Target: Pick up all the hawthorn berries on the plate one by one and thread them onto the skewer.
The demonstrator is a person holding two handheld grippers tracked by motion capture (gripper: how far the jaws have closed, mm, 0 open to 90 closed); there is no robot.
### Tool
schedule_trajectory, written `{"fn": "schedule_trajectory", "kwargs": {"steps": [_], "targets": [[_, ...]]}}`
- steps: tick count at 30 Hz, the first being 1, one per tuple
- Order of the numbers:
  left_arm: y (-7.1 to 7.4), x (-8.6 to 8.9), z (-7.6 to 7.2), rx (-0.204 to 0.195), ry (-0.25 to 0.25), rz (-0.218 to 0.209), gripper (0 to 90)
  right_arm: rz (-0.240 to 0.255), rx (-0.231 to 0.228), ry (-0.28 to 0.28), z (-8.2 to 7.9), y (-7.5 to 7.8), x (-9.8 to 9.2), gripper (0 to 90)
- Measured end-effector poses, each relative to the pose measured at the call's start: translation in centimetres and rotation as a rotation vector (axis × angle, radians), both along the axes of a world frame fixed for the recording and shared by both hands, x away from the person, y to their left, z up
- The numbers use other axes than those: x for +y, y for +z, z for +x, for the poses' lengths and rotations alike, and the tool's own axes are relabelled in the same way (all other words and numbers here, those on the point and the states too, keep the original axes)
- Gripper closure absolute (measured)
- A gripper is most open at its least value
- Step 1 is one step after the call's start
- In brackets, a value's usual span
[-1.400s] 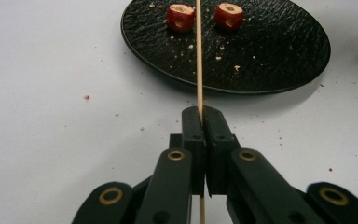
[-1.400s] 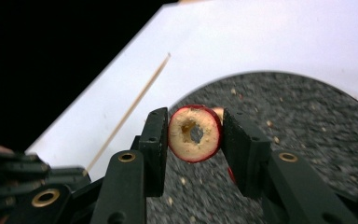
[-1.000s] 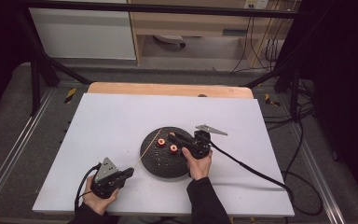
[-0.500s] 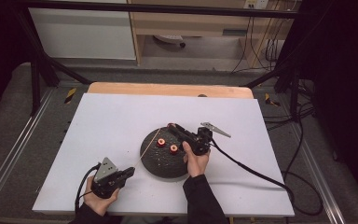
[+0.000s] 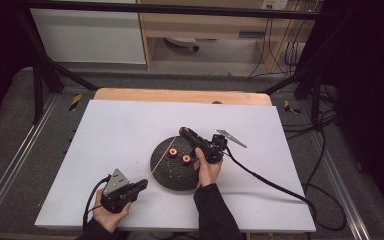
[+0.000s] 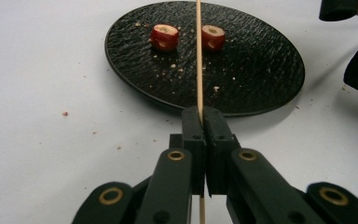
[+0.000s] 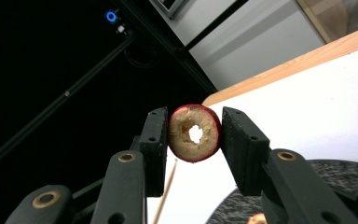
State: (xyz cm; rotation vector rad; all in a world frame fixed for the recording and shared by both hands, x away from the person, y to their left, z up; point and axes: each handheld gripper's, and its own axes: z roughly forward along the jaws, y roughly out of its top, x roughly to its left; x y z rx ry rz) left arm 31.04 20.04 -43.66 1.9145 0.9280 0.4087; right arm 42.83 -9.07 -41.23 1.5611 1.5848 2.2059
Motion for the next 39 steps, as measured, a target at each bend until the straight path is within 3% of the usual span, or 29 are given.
{"fn": "schedule_trajectory", "kwargs": {"steps": [11,39], "targets": [[-0.1,-0.7,-0.2,0.004,-0.015,-0.01,88.0,0.048,-0.012,-0.002,0.0,-0.1,0.1,62.6],[-0.1,-1.5,-0.1,0.039,0.016,-0.052,88.1,0.033,0.006,0.034,-0.8,-1.7,1.1,62.8]]}}
